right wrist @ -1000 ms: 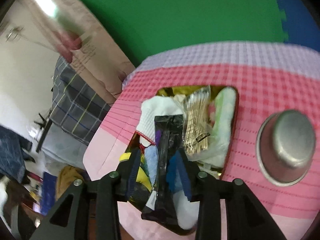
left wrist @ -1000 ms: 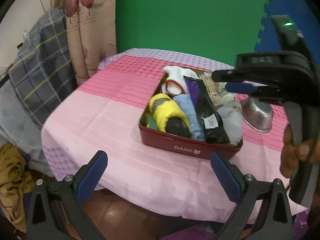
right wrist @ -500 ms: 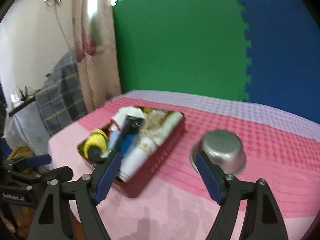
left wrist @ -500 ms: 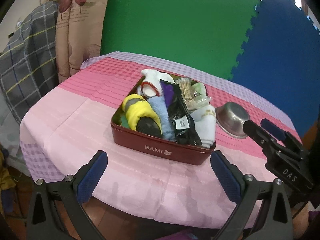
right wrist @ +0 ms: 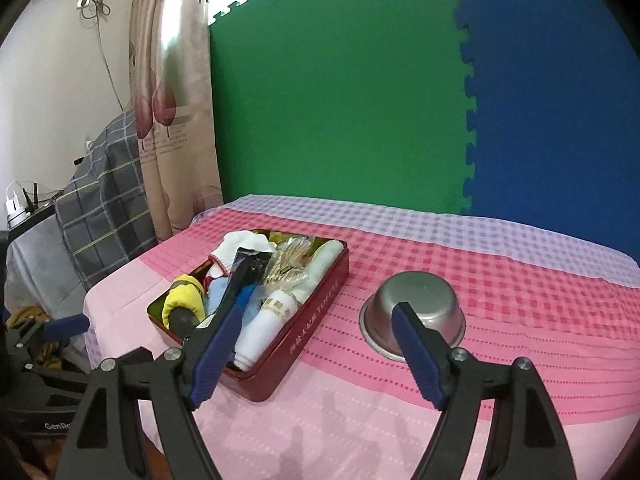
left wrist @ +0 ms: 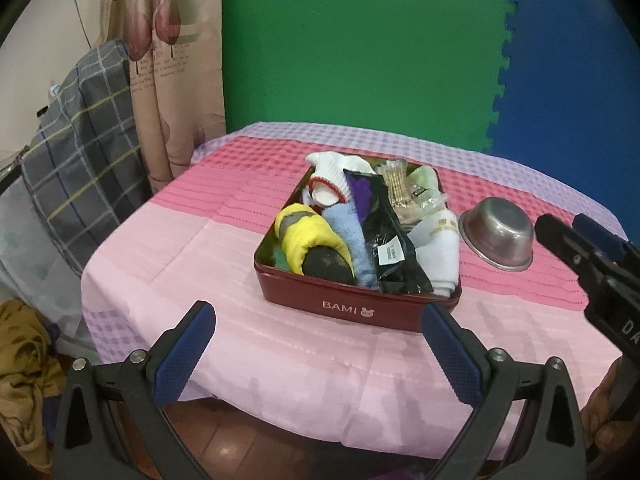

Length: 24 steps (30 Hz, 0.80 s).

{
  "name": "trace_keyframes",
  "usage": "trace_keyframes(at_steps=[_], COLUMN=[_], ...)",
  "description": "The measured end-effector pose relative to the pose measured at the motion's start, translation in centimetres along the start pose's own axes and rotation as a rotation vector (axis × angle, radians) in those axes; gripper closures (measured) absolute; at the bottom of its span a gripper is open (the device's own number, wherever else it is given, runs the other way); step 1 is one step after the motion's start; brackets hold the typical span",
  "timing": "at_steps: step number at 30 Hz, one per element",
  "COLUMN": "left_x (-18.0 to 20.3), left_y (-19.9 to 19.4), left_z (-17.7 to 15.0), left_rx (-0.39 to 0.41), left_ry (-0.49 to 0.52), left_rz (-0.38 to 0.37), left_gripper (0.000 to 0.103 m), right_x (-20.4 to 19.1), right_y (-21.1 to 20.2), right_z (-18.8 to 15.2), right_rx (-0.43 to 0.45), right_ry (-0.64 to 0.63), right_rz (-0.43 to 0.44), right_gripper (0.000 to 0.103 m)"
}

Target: Organize soft objects

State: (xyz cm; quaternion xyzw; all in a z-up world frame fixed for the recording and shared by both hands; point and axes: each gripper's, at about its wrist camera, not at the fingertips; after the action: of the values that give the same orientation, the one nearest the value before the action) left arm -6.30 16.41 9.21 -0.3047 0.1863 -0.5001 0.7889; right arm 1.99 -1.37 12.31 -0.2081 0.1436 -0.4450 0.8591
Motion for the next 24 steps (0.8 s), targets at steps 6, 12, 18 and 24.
trace_keyframes(at_steps=[6,12,18,24], left_x=[0.0,0.0,-0.2,0.5], left_y=[0.0,-1.2,-2.0,-4.5], left_z=[0.1,0.3,1.0,1.1], left_rx=[-0.004,0.067,0.067,0.153], left_ry=[0.006,0.018,0.011,0.053], left_rz=[0.017,0.083,0.092,0.092], left_gripper=[0.001,0.001,0.001,0.001], right_x=[0.2,0.2,-0.4,-0.1], right_y=[0.0,0.1,-0.6,-0.7], right_z=[-0.2,-0.6,-0.4,-0.3], right_rx=[-0.008,-0.030,-0.005,-0.007], right_ry=[0.009,0.025,0.002,0.013], right_rz=[0.001,0.015,0.020,0.017], right_gripper=[0.023,0.023,0.023,0.023])
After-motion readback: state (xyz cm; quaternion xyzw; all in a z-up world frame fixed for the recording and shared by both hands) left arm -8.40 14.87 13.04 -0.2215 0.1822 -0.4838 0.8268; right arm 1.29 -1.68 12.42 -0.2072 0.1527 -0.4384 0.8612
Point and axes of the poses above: each gripper's, at about its wrist camera, not at the fingertips, and y roughly the way its jaws point, x to its right, z to its top, and after that the axes turned 1 degree about -y, right-handed
